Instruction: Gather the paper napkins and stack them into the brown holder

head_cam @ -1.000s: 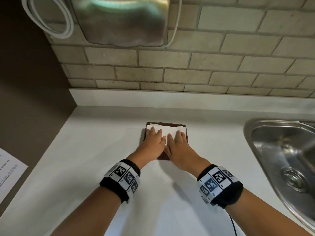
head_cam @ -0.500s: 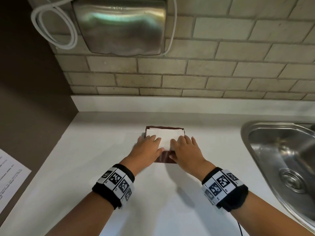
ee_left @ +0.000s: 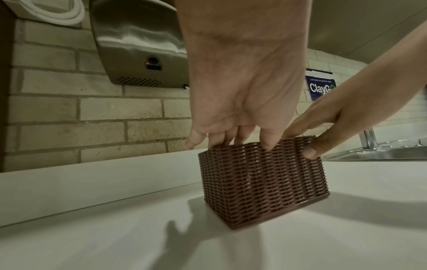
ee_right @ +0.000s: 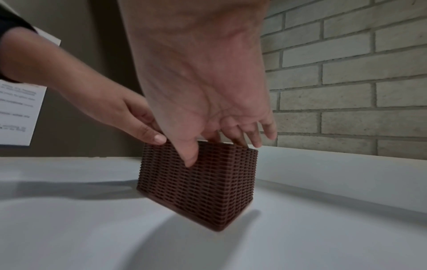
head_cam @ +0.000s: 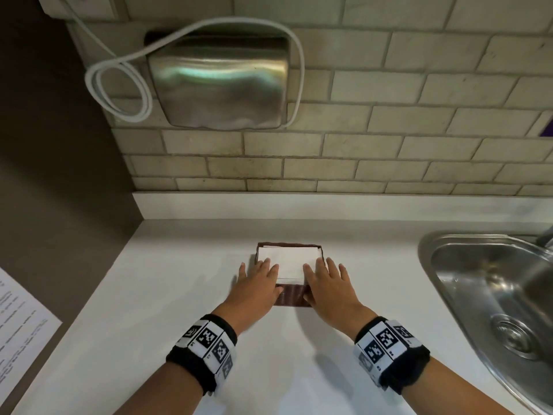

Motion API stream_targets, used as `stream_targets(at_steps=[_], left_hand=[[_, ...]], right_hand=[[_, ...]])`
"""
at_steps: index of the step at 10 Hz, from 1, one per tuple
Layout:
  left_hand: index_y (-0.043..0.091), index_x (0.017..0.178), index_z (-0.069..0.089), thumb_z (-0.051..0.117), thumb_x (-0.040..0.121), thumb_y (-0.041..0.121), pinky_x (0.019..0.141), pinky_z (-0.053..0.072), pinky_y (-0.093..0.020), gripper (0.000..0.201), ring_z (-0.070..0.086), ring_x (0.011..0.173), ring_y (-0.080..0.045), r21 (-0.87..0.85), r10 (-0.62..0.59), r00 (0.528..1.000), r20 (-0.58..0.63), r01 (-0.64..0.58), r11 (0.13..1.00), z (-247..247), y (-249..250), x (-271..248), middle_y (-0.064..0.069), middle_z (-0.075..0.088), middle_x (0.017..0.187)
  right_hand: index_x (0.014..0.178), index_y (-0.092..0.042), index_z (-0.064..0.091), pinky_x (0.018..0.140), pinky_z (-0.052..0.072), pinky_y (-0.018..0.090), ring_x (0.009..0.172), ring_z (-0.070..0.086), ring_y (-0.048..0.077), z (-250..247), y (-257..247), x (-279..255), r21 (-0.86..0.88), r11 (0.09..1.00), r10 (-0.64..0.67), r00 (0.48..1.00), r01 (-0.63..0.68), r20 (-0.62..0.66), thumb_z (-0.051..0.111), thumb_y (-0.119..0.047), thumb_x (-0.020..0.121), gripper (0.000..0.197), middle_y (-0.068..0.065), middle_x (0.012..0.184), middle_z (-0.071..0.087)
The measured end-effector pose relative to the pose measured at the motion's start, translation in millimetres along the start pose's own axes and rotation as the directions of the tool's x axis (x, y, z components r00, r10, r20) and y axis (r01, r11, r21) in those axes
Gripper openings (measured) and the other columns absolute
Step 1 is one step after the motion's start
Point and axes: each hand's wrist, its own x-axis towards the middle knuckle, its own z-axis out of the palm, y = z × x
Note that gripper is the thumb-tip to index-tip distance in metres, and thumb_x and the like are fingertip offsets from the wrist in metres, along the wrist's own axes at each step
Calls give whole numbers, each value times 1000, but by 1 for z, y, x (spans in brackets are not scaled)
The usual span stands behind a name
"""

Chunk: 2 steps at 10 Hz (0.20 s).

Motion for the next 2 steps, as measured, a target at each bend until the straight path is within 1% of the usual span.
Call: stream_targets(at_steps=[1, 2], left_hand=[[23, 158, 7, 29, 103, 44, 121, 13, -56, 62, 2, 154, -31, -95, 11, 999, -30, -14, 995, -5, 0, -8, 0, 3, 168], [29, 158, 4, 29, 102, 47, 122, 13, -53, 63, 2, 154, -30, -238, -5, 996, -89, -16, 971, -8, -3, -23, 7, -1, 167]], right_hand=[[154, -14, 11, 119, 10, 50, 149, 5, 39, -9, 3, -9, 90, 996, -15, 1000, 17, -20, 40, -37, 100, 65, 19, 161, 8], [155, -14, 5, 120, 10, 47, 150, 2, 37, -20, 11, -22, 174, 985, 1, 1000, 3, -25, 40, -41, 99, 71, 16, 163, 4]])
